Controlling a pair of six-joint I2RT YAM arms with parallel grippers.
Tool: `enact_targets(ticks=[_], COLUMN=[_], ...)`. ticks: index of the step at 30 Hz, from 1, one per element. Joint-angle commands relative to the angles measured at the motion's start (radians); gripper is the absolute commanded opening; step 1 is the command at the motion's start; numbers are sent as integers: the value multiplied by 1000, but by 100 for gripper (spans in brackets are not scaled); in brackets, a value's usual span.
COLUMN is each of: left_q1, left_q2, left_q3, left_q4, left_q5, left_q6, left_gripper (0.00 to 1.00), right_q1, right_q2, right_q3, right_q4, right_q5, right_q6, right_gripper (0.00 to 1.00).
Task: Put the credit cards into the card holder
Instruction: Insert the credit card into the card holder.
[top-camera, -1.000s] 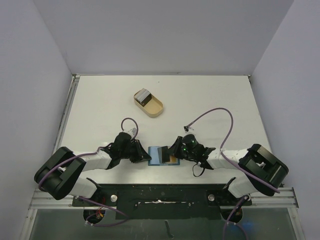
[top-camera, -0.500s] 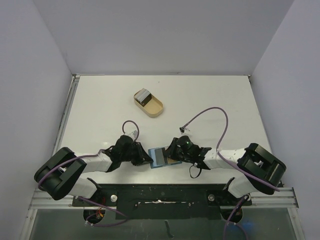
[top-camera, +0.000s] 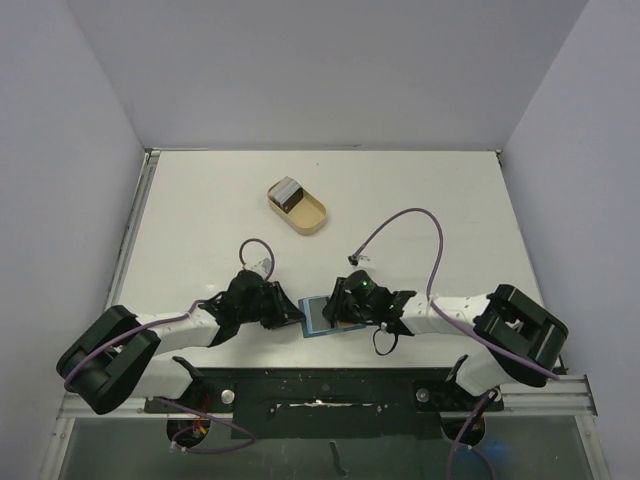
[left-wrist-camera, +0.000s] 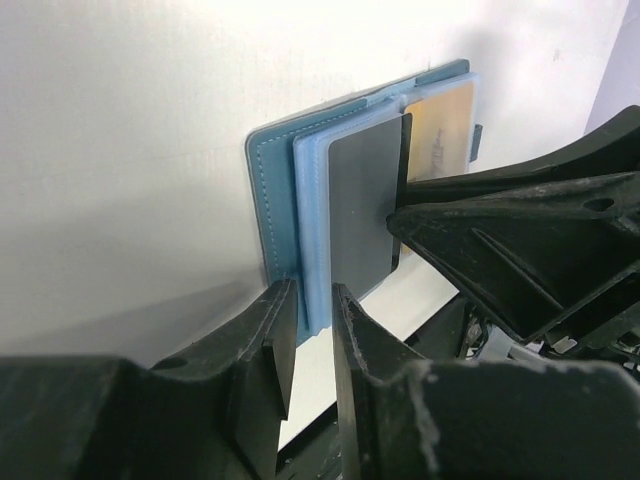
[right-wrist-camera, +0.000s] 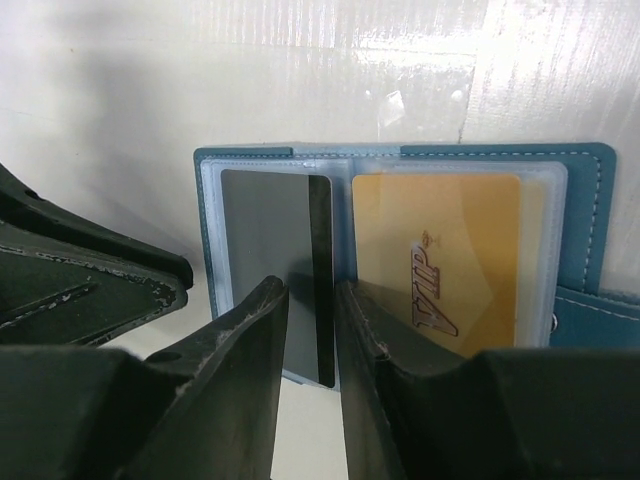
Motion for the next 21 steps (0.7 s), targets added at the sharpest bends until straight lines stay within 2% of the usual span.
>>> enact_targets(ticks=[1,6,13,17,21], left_q1=[8,9,10,11,10], left_q2=[-25,-39,-72,-66,-45], left_q3=[29,20,43,53,54], left_q4=[-25,-48,-102,-110,-98], left_q5=[-32,-43,-71,-75,-72], left_q6=[26,32,67,74,74], left_gripper=[21,29,43,45,46], right_q1=[9,8,-18,-63,-113], right_q2=[25,30,-77,-119,-124], right_q3=[39,81,200,221,205], right_q4=[24,-10,-295,-381,-394], right_q5=[-21,-60,16,31,2], right_q6=[-47,-82,-269,-368,-375], right_gripper=[27,34,48,51,52])
